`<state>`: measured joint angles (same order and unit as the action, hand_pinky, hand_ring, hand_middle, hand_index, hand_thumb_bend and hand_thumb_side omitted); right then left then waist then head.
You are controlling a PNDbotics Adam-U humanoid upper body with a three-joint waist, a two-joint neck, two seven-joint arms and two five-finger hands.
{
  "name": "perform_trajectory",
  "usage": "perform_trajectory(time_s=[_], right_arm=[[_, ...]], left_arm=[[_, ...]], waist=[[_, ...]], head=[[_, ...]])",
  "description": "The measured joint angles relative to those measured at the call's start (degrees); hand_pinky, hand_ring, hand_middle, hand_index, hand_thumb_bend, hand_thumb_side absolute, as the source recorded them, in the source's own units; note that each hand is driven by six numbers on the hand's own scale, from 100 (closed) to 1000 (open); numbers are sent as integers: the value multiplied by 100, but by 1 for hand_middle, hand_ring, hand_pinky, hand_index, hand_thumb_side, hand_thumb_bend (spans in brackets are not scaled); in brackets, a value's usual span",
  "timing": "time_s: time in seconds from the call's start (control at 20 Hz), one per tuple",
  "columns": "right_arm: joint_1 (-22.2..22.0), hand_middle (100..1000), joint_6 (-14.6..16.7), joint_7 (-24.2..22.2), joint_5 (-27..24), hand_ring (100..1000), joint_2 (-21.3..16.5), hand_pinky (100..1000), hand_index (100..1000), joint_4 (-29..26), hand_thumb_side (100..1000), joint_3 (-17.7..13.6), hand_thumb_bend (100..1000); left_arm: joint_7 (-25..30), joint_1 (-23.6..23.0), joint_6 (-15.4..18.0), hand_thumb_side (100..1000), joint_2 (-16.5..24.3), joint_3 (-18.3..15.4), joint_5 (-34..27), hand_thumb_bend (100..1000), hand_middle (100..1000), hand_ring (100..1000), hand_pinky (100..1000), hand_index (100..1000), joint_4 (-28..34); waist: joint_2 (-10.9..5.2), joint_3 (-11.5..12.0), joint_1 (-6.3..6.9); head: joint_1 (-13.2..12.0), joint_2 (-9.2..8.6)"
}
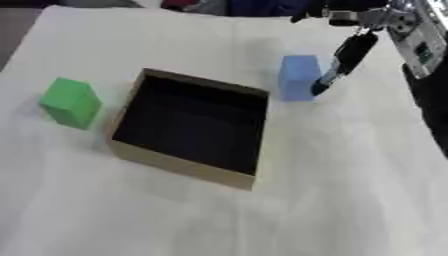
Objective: Pick up objects on the table and place them in the box.
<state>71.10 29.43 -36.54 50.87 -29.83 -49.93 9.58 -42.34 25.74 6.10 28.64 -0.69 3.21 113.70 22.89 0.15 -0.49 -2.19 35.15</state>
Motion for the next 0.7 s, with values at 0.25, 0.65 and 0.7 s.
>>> perform_trajectory(time_s=[0.25,0.65,0.7], right_arm=[[-15,905,-176,131,129,1000,44,1000,1000,97,463,-76,846],[-155,840,-419,644,459,988,185,986,932,219,494,-88,810],[-160,835,-438,719,512,984,187,983,919,246,496,-106,802]], left_arm=[[-11,2,-9,1000,-36,0,-17,150,704,742,753,788,0],[-15,29,-13,1000,-47,2,-25,148,698,738,752,784,0],[-17,32,-16,1000,-47,2,-25,148,697,738,751,784,0]], waist=[[25,18,5],[113,67,16],[117,68,15]], head=[[9,-3],[56,-51],[60,-51]])
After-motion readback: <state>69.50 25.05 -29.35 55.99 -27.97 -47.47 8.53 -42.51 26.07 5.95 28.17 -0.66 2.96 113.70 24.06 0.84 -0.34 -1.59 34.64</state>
